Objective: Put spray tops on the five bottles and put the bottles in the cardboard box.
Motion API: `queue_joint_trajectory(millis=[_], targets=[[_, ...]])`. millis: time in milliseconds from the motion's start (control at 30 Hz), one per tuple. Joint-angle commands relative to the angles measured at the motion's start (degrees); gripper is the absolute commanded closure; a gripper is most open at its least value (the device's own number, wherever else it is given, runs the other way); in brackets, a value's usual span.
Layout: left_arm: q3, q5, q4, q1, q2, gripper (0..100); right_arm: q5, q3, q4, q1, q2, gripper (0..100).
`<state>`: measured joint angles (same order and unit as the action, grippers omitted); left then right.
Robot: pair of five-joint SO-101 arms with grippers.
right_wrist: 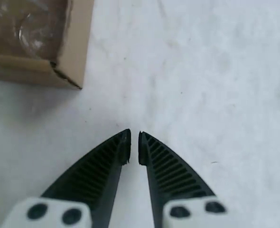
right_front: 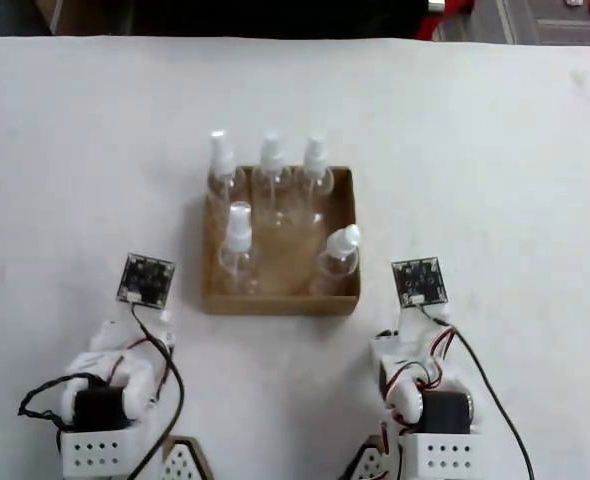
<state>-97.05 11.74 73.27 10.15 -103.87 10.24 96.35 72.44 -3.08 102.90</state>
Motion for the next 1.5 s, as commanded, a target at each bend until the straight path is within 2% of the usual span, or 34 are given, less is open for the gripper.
queue_joint_trajectory(millis=[0,167,1467], targets=[[0.0,0.09,0.35,-0.31,-0.48,98,-0.26,0.53,0.4,0.92,0.4,98.2],[0.0,0.09,0.35,-0.31,-0.48,98,-0.26,0.53,0.31,4.35,0.31,98.2],[0.0,0.09,0.35,-0.22,-0.48,98,-0.26,0.53,0.31,4.35,0.31,98.2]])
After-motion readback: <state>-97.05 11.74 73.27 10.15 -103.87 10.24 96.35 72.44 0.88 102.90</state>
